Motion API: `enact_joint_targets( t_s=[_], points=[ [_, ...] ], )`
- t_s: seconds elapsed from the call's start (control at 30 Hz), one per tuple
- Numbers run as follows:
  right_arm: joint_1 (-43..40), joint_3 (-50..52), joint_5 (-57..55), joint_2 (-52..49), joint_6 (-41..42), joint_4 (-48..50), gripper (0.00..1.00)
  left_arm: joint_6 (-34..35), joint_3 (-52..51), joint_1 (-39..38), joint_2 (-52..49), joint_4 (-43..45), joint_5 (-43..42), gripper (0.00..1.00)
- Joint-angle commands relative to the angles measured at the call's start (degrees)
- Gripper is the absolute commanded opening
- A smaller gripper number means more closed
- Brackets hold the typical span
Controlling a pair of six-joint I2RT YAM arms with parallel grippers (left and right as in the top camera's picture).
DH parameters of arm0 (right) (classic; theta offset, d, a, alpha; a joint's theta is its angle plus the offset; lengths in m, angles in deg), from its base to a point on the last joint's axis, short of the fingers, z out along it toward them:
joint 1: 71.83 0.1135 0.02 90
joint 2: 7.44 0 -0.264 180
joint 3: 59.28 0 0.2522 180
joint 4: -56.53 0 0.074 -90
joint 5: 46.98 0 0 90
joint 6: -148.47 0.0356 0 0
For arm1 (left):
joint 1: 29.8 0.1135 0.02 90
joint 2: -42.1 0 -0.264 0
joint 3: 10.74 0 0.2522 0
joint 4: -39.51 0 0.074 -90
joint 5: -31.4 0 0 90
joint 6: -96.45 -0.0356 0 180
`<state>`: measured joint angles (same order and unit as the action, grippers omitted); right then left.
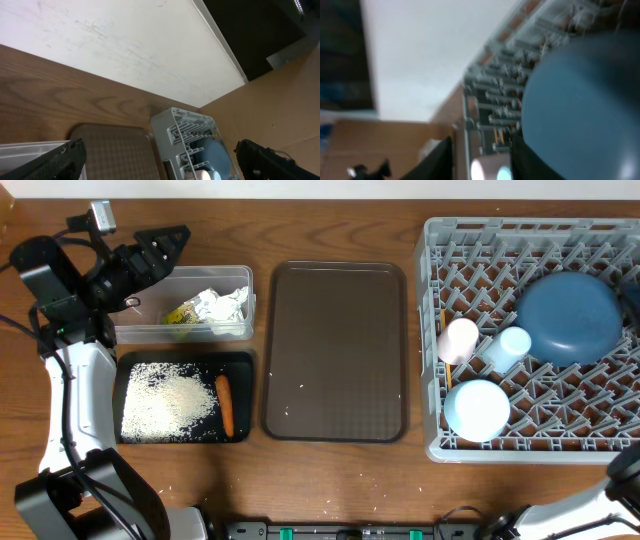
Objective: Sort waste into correct bins and load items into the dishwasher rack
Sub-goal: 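Lower the blue plate into the back-right of the rack, then open the right gripper and release the blue plate in the rack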
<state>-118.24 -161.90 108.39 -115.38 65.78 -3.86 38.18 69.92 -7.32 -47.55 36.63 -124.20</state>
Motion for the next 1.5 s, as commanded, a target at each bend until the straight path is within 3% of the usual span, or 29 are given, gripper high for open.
enact_joint_targets(
  t_s=[0.0, 0.07, 0.3, 0.67, 0.83, 1.3, 1.47],
  points=[
    [4.20, -0.28, -13.79, 2.38, -6.32, -2.51, 0.17, 0.04, 0.85, 0.26, 0.96, 0.09, -0.57, 0.98],
    [6.54, -0.28, -20.92, 2.29, -7.23, -3.78, 0.09, 0.04, 0.85, 0.26, 0.96, 0.09, -0.57, 0.98],
    [13.92, -0.28, -41.77, 2.29, -6.58, -3.78, 0.07, 0.04, 0.85, 0.26, 0.96, 0.09, -0.57, 0.98],
    [14.62, -0.28, -67.69, 2.29, 7.32, -6.10, 0.05, 0.04, 0.85, 0.26, 0.96, 0.09, -0.59, 0.98],
    [14.62, -0.48, -64.52, 2.34, 7.48, -5.22, 0.08, 0.04, 0.85, 0.26, 0.96, 0.09, -0.57, 0.98],
    [15.93, -8.37, -34.95, 7.06, 4.28, -8.20, 0.27, 0.04, 0.85, 0.26, 0.96, 0.09, -0.57, 0.98],
    [20.41, -8.37, -35.45, 11.02, -4.33, -10.62, 0.31, 0.04, 0.85, 0.26, 0.96, 0.09, -0.57, 0.98]
  ],
)
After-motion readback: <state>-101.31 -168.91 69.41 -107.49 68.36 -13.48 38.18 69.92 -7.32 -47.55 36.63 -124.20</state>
